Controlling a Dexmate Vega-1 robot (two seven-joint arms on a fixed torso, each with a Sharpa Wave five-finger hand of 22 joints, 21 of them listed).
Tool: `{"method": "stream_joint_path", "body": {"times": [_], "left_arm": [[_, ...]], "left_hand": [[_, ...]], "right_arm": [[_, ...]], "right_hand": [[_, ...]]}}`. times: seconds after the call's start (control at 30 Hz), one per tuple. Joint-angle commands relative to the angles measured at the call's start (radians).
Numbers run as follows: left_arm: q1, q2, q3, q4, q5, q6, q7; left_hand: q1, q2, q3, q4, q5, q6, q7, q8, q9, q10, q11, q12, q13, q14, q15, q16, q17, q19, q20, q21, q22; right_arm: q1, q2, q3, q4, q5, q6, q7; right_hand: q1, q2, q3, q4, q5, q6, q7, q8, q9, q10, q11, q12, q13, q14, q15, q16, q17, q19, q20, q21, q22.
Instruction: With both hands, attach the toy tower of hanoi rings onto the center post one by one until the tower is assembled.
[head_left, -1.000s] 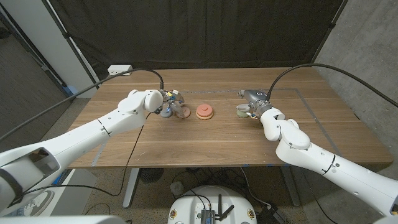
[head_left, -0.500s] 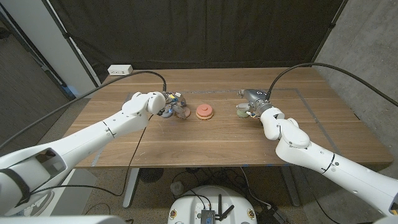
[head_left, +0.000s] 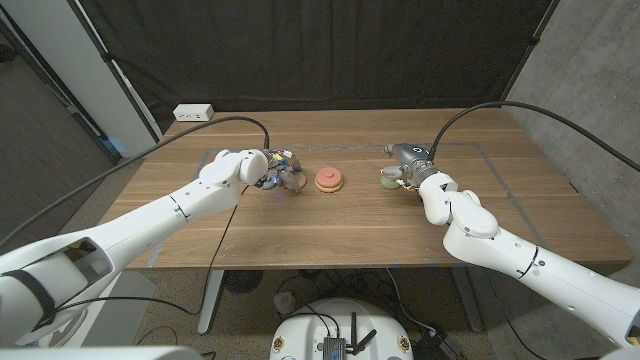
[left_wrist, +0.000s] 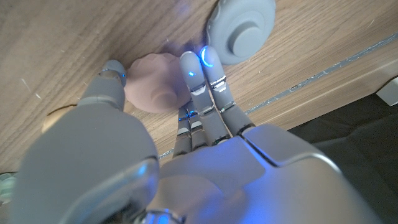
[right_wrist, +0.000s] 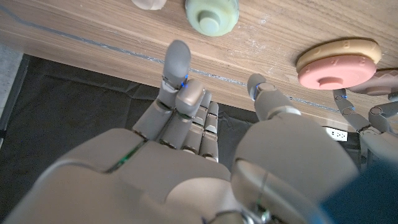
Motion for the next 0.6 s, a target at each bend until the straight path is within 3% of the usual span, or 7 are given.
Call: {"method": "stream_joint_path", "body": {"times": [0.03,0.43,0.6], "left_arm": [[0.018,0.006,-0.004,-0.005,-0.009,0.012,0.006],[0.068,0.028,-0.025,-0.057,-0.015,0.035,0.054],[0.086,0.035,-0.041,-0.065,-0.028,0.031,0.083]], "left_hand": [[0.003,0.003,0.0,0.0,-0.003,0.033,-0.006,0.014,0.0,0.036,-0.006,0.014,-0.001,0.01,-0.105,0.003,-0.005,0.011,-0.133,0.011,-0.004],[0.048,0.021,0.014,-0.008,0.005,0.16,-0.026,0.058,0.004,0.173,-0.052,0.052,0.006,0.053,-0.106,0.033,-0.006,0.046,-0.145,0.047,0.0],[0.065,0.026,0.018,-0.008,0.007,0.201,-0.036,0.071,0.006,0.22,-0.058,0.061,0.011,0.078,-0.106,0.048,-0.006,0.07,-0.153,0.059,0.006]], "right_arm": [[-0.001,-0.001,-0.002,0.003,0.006,-0.003,-0.004],[-0.003,0.005,0.002,0.028,0.031,0.032,-0.027],[0.001,0.01,-0.002,0.036,0.036,0.038,-0.03]], "right_hand": [[-0.001,0.012,0.005,0.006,0.007,0.007,-0.002,0.005,0.002,0.01,0.001,-0.004,0.003,0.002,-0.061,-0.006,0.003,-0.002,-0.053,0.009,0.0],[-0.004,0.015,0.005,0.008,0.008,0.009,-0.003,0.005,0.003,0.014,0.002,-0.004,0.004,0.001,-0.061,-0.007,0.003,-0.002,-0.053,0.011,-0.002],[-0.006,0.016,0.005,0.009,0.009,0.009,-0.003,0.004,0.003,0.016,0.001,-0.003,0.005,0.001,-0.061,-0.008,0.003,-0.002,-0.052,0.012,-0.002]]}}
